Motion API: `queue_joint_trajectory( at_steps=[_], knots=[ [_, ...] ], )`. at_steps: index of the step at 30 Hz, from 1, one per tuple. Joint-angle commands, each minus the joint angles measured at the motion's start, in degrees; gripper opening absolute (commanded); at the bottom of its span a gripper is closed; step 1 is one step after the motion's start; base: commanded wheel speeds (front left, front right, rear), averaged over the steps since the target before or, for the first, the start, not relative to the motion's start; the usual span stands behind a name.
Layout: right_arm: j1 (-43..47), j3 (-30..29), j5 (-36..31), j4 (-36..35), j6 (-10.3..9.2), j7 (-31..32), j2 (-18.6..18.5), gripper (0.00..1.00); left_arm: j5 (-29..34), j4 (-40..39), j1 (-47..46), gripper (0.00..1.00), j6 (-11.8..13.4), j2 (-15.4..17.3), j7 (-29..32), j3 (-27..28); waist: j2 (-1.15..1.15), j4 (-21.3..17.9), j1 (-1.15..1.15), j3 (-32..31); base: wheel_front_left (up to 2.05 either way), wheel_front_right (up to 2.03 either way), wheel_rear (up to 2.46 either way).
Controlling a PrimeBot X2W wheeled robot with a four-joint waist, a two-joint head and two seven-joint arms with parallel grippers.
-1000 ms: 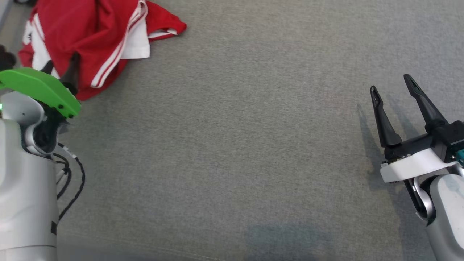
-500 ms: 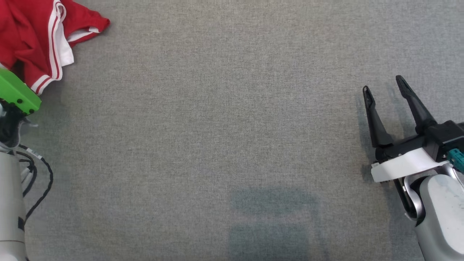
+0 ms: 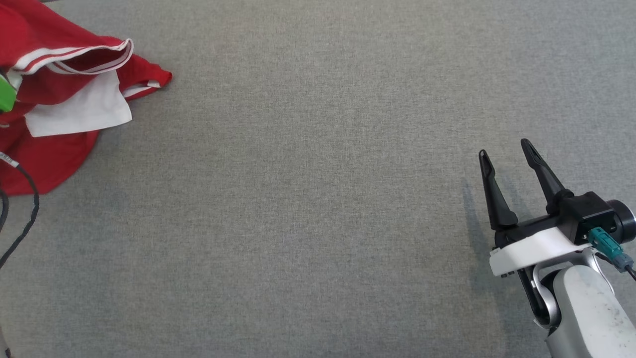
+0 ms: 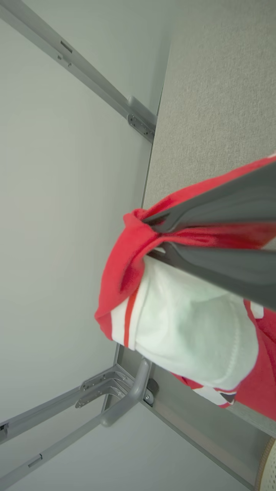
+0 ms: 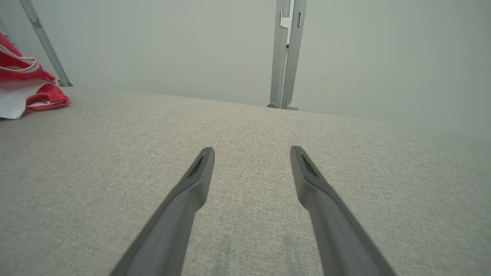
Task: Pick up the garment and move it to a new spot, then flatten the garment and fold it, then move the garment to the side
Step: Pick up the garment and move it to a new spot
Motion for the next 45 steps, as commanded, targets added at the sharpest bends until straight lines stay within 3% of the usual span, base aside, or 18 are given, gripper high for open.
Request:
queue_joint_trajectory(
  at_steps=[1,10,16,22,28,36,41,42,43,44,45],
  knots=[
    [0.94,-0.25,0.33,0.13,0.0,-0.17,0.47,1.0,-1.29,-2.76,0.36,0.0,-0.5,-0.75,1.15,-0.65,0.0,-1.49,0.0,-3.05,0.0,0.0,0.0],
    [3.29,-1.63,0.14,0.5,0.0,-0.17,2.81,1.0,-9.75,-24.16,2.15,0.0,-0.37,-7.22,9.15,-4.81,0.0,-6.7,0.0,-6.43,0.0,0.0,0.0],
    [3.89,-1.93,0.27,0.87,0.0,-0.17,3.72,1.0,-15.64,-36.78,4.04,0.0,1.94,-13.78,13.49,-9.76,0.0,-11.82,0.0,-7.51,0.0,0.0,0.0],
    [4.5,-2.67,0.33,0.88,0.0,-0.17,4.45,1.0,-18.26,-42.63,7.88,0.0,4.65,-18.17,15.83,-16.05,0.0,-16.78,0.0,-7.75,0.0,0.0,0.0],
    [5.31,-3.45,0.83,1.31,0.0,-0.17,5.72,1.0,-11.86,-33.33,17.22,0.0,4.37,-17.24,12.25,-20.96,0.0,-20.9,0.0,-7.26,0.0,0.0,0.0],
    [6.18,-3.68,1.05,1.98,0.0,-0.17,6.95,1.0,-4.02,-4.62,24.07,0.0,1.5,-16.81,-3.71,-22.6,0.0,-23.35,0.0,-6.43,0.0,0.0,0.0],
    [7.02,-4.74,0.51,2.11,0.0,-0.17,6.35,1.0,-2.52,6.73,22.24,0.0,-0.46,-18.52,-13.3,-24.62,0.0,-21.91,0.0,-7.2,0.0,0.0,0.0],
    [7.13,-4.85,0.31,2.1,0.0,-0.17,6.06,1.0,-2.78,8.18,21.81,0.09,-0.67,-18.89,-15.14,-24.97,0.0,-21.28,0.0,-7.5,0.0,0.0,0.0],
    [7.3,-4.87,0.14,2.13,0.0,-0.17,5.87,1.0,-2.33,9.25,21.37,0.45,-0.98,-18.99,-17.06,-25.5,0.0,-20.72,0.0,-7.88,0.0,0.0,0.0],
    [7.52,-4.78,-0.01,2.15,0.0,-0.17,5.7,1.0,-1.85,10.12,21.15,1.0,-1.08,-19.1,-18.78,-26.18,0.0,-20.23,0.0,-8.32,0.0,0.0,0.0],
    [7.78,-4.73,-0.15,2.16,0.0,-0.17,5.47,1.0,-1.63,10.83,21.2,1.0,-1.3,-19.26,-20.67,-26.59,0.0,-19.74,0.0,-8.89,0.0,0.0,0.0]
  ],
)
